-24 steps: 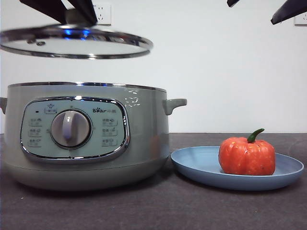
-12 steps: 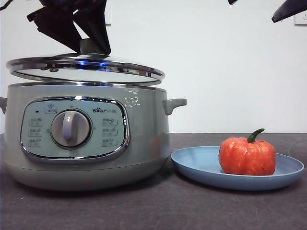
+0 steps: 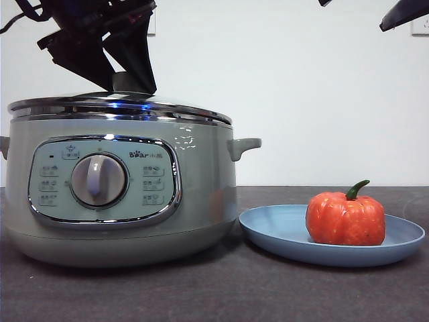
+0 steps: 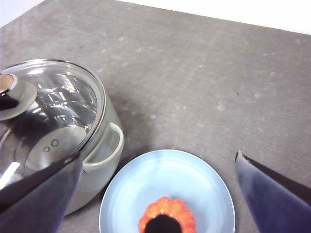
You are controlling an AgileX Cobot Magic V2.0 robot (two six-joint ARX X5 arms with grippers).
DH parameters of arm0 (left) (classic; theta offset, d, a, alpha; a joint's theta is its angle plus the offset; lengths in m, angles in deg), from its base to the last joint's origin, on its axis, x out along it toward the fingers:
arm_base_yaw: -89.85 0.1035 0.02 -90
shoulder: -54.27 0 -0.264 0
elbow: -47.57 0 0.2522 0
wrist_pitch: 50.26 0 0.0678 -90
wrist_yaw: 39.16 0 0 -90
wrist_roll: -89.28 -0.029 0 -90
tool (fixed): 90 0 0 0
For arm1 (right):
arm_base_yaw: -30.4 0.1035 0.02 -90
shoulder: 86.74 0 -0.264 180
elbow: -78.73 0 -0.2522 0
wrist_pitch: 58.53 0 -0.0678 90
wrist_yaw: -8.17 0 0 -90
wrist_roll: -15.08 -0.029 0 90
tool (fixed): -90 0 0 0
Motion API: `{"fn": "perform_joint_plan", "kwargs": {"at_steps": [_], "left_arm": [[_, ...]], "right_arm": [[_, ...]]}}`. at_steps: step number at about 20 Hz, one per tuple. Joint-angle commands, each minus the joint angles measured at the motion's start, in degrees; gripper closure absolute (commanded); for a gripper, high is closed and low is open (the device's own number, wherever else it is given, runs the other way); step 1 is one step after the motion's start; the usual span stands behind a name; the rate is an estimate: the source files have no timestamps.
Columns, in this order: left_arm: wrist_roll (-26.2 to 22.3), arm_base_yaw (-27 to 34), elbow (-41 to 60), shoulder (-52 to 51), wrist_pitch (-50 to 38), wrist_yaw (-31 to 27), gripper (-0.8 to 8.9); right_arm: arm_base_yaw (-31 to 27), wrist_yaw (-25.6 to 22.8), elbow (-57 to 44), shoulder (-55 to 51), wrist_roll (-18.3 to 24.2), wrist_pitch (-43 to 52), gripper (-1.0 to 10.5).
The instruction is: Take the pumpkin out from the steamer,put the pumpkin in the blue plate,close the lid
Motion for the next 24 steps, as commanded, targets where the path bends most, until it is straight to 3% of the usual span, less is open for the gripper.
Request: {"fn": "perform_joint_plan", "kwargs": {"at_steps": [1, 9, 10, 12, 13, 20, 24], "left_arm": [[0.31, -0.26, 0.59, -0.02, -1.7, 0.52, 8.23], [0.17, -0.26, 0.59, -0.02, -0.44, 1.11, 8.05], [0.17, -0.26, 0.59, -0.02, -0.39, 1.11, 7.48], [0.2, -0.24, 0.59, -0.02, -0.42, 1.11, 4.47], [0.17, -0.24, 0.57, -0.02, -0.44, 1.11, 3.63], [0.17, -0.26, 0.44, -3.37, -0.17, 1.14, 3.65], [0.17, -0.26, 0.44, -10.6, 4.74, 1.11, 3.77]], "right_arm": [[0.02, -0.26, -0.07, -0.09, -0.37, 0.57, 4.1], [0.02, -0.2, -0.07, -0.09, -0.37, 0.55, 4.1], [0.02, -0.2, -0.07, -0.09, -0.39, 0.55, 4.1], [0.02, -0.17, -0.07, -0.09, -0.39, 0.52, 4.1], [0.02, -0.15, -0.07, -0.09, -0.39, 0.52, 4.1], [0.02, -0.13, -0.07, -0.09, -0.39, 0.46, 4.1], [0.04, -0.11, -0.09, -0.09, -0.39, -0.15, 4.2]]}}
